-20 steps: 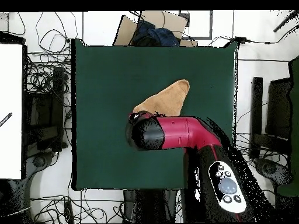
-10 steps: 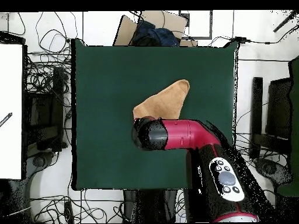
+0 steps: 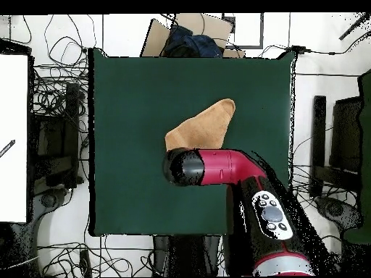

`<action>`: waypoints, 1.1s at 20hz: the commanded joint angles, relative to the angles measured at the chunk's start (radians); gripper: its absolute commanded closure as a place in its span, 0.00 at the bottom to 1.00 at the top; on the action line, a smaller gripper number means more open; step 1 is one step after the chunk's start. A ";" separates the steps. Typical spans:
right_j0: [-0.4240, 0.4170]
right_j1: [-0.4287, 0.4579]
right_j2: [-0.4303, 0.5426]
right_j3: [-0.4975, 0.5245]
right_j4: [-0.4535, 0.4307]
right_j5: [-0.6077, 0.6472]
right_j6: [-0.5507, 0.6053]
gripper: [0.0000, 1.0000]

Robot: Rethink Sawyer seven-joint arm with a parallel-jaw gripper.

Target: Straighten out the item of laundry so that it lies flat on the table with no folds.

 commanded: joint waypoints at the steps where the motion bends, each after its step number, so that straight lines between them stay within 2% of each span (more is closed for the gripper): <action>1: 0.048 0.020 -0.060 -0.043 -0.049 -0.055 0.131 0.00; 6: 0.052 0.021 -0.067 -0.035 -0.041 -0.061 0.119 0.00; 22: 0.068 0.178 -0.078 -0.067 -0.022 -0.154 0.141 0.00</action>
